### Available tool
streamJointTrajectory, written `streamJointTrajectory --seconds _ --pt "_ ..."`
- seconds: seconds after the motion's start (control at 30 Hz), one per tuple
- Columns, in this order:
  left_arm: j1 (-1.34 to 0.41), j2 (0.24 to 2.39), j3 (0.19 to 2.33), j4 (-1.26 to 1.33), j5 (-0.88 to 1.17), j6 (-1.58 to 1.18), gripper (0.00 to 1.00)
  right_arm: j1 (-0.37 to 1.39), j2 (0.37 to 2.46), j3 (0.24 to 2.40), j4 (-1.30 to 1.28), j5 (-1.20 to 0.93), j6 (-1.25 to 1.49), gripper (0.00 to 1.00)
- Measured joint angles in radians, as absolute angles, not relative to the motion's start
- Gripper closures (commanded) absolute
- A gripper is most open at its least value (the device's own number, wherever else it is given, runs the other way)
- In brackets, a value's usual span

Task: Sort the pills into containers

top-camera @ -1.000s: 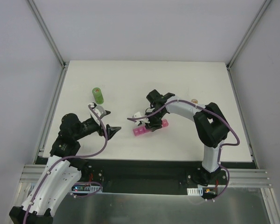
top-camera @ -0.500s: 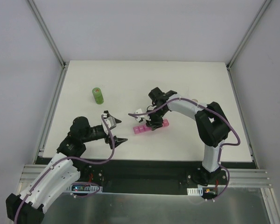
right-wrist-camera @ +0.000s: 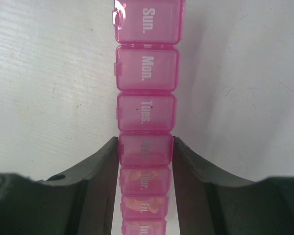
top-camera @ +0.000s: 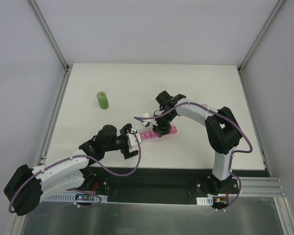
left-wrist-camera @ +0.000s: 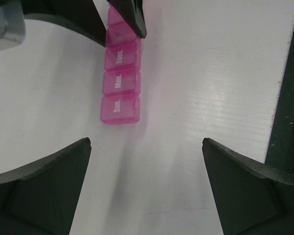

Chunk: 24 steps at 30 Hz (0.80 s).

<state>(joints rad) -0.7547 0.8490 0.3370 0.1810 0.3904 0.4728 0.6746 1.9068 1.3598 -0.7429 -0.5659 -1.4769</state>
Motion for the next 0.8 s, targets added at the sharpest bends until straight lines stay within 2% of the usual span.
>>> streamJointTrajectory --seconds 0.2,0.47,0.8 --pt "-0.759 1.025 0.349 0.256 0.328 0.543 0.02 0.675 1.906 1.359 -0.745 -0.579 -1.473 0.66" --pt "-0.759 1.106 0.366 0.382 0.35 0.511 0.05 0.679 1.853 1.328 -0.738 -0.609 -1.466 0.66" --pt "-0.759 1.15 0.369 0.392 0.404 0.477 0.24 0.694 1.805 1.295 -0.71 -0.655 -1.455 0.66"
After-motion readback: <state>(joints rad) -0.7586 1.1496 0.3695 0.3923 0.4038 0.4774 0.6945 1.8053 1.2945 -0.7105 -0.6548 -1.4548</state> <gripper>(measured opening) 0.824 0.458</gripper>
